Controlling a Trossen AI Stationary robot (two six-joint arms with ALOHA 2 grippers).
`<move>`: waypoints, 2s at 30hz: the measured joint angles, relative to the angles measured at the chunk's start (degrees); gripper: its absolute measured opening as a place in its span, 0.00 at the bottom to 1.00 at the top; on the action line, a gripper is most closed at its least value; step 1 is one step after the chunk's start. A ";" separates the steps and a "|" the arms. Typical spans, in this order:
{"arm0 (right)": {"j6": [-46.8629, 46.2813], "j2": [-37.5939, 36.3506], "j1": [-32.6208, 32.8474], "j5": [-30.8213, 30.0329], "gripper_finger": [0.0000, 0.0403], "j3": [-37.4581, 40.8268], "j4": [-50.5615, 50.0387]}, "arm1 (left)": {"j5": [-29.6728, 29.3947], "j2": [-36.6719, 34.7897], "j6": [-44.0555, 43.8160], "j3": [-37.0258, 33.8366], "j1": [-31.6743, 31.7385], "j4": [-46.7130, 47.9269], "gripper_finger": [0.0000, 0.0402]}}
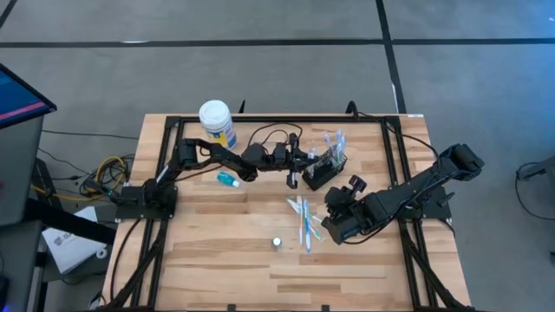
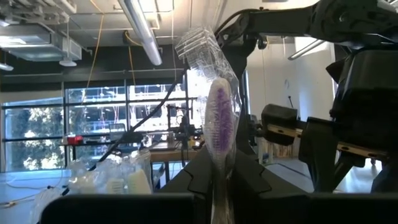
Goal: Pick & Place toothbrushing station
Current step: Put the purple toothbrush into the mesh organizer, then put the blue toothbrush into the mesh organizer
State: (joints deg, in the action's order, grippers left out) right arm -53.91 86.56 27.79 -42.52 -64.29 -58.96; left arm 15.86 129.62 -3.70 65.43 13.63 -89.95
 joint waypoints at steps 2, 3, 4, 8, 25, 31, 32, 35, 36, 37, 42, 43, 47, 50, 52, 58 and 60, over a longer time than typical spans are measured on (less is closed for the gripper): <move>0.00 0.00 0.00 0.01 0.29 0.00 0.06 | 0.02 0.00 0.00 0.00 0.30 0.40 0.06; -0.02 0.00 0.00 0.00 0.29 0.00 0.07 | -0.05 0.00 -0.02 0.00 0.37 0.94 0.06; -0.02 -0.01 0.00 0.01 0.29 0.00 0.06 | -0.53 0.00 -0.02 0.00 0.52 1.38 0.06; -0.13 0.00 0.00 0.00 0.29 0.00 0.10 | -2.95 0.00 -1.24 0.00 0.68 1.54 0.06; 0.30 -0.01 0.00 0.00 0.29 0.00 0.81 | -2.97 0.04 -1.14 -0.02 0.84 2.56 0.23; 0.48 -0.02 0.00 0.00 0.29 0.00 0.79 | -2.97 -0.15 -1.11 -0.02 1.13 2.63 0.25; 0.49 0.00 0.00 0.00 0.29 0.00 0.79 | -2.95 -0.34 -1.10 -0.02 1.20 2.84 0.25; 0.49 0.00 0.00 0.00 0.29 0.00 0.79 | -2.96 -1.73 -1.07 -0.34 1.37 3.82 0.25; 0.48 0.00 0.00 0.00 0.29 0.00 0.77 | -2.94 -2.49 -0.84 -0.56 1.48 4.42 0.25; 0.48 0.00 0.00 0.00 0.29 0.00 0.79 | -2.72 -3.51 -0.51 -0.90 1.54 5.66 0.25; 0.48 -0.01 0.00 0.00 0.29 0.02 0.79 | -2.38 -8.25 3.31 -2.73 1.38 12.54 0.25; 0.48 0.00 0.00 0.00 0.29 0.02 0.80 | -2.36 -9.02 3.74 -2.86 1.38 13.53 0.25; 0.48 0.00 -0.11 0.00 0.29 0.02 0.88 | -2.33 -10.98 4.76 -2.94 1.81 19.31 0.26; 0.47 0.00 -0.11 0.00 0.29 0.02 0.90 | -2.05 -11.65 4.92 -2.97 1.84 21.24 0.26; 0.48 -0.01 -0.11 0.00 0.29 0.02 0.90 | -0.66 -12.41 4.92 -2.97 1.84 21.11 0.26; 0.48 0.00 -0.11 0.00 0.29 0.02 0.89 | 1.09 -18.76 6.49 -3.98 2.21 26.97 0.26; 0.48 0.00 -0.07 0.00 0.29 0.02 0.88 | 1.14 -21.54 7.82 -5.02 2.28 31.76 0.26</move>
State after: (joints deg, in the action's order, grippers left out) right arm -53.43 86.56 27.73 -42.52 -64.27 -58.08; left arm 17.00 108.08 4.12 60.41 15.90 -58.20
